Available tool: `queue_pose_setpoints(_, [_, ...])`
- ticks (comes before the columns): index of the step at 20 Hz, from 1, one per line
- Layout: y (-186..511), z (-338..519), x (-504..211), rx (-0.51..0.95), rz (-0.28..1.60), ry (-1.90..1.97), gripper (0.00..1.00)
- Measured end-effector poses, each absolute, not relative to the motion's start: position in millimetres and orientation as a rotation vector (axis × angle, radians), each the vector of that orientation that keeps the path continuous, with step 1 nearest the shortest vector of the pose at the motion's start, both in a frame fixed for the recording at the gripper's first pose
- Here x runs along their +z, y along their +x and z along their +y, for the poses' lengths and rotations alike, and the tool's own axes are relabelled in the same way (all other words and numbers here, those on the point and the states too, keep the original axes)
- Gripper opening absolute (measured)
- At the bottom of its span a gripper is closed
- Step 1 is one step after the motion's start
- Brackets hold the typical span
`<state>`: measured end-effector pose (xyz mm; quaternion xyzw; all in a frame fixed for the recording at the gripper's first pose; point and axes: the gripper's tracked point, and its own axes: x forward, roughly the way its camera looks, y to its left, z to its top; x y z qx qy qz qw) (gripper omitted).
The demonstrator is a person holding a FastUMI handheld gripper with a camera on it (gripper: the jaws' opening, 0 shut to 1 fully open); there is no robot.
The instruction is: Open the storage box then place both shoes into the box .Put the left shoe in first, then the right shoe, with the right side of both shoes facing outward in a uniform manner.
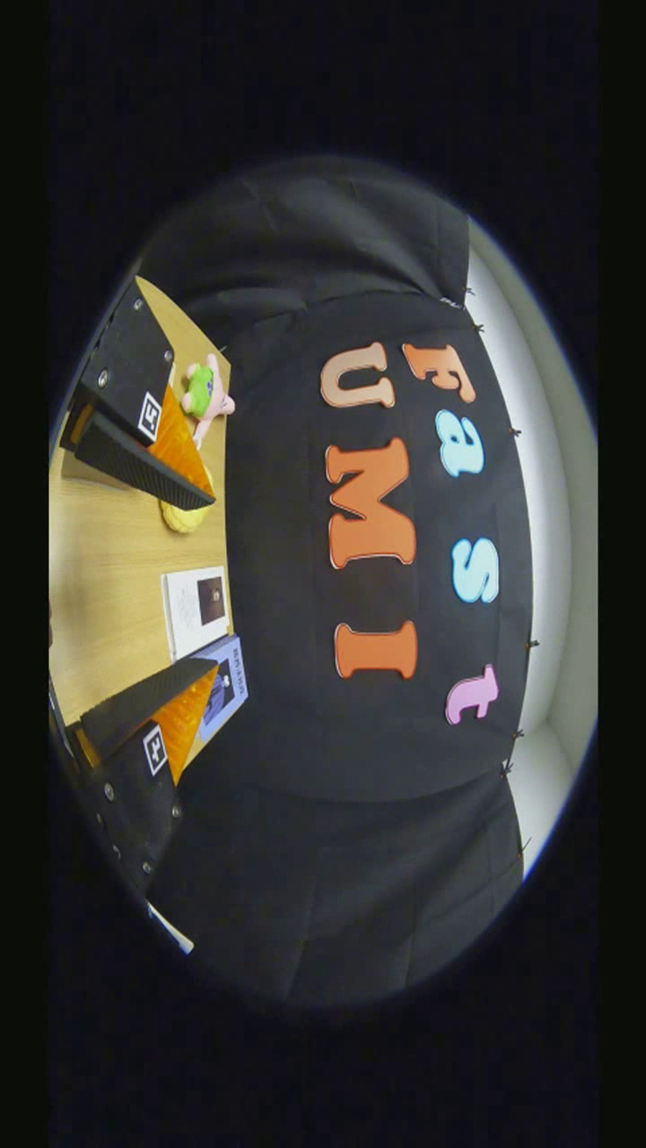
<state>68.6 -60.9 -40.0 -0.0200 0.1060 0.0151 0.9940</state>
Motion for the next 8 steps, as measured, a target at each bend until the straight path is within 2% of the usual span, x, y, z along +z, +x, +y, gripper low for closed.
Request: queue_pose_setpoints(8, [55, -124, -13, -0.039, 0.145, -0.05, 0.98])
